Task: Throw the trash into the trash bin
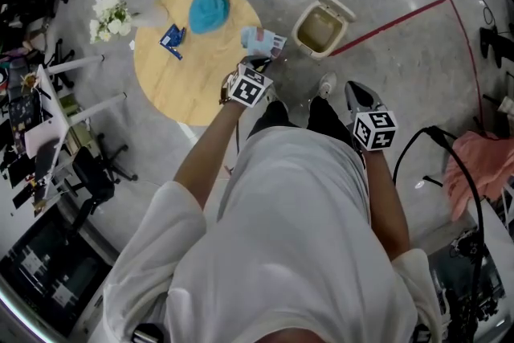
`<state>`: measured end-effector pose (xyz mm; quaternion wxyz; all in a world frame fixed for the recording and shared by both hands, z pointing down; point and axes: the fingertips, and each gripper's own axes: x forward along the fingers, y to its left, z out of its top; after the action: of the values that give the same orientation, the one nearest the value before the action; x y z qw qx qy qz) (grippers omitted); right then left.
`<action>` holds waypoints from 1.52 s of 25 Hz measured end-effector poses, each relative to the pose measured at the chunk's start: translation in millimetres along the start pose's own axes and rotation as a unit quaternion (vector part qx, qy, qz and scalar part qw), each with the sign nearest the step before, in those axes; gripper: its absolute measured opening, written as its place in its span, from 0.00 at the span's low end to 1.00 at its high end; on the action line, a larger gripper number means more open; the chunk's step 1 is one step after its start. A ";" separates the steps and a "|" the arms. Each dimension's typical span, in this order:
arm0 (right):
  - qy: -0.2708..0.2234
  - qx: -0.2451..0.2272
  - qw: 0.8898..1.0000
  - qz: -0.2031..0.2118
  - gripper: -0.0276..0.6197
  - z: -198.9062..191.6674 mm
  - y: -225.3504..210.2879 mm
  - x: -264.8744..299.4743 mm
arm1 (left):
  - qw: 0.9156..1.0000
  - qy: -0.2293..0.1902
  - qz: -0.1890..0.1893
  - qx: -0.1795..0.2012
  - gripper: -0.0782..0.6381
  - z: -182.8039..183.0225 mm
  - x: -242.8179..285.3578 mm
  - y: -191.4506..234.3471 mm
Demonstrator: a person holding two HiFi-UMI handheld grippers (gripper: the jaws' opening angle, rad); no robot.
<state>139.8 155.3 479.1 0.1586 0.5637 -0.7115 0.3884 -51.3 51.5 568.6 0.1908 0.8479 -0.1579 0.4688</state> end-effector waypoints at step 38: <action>0.019 0.077 0.996 -0.050 0.04 -51.4 -105.0 -21.8 | 0.996 0.048 -0.061 0.045 0.14 56.3 128.3 -57.8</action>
<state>232.9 201.2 537.2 0.1475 0.6013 -0.6477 0.4441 81.4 64.3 640.8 0.1876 0.8403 -0.0752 0.5031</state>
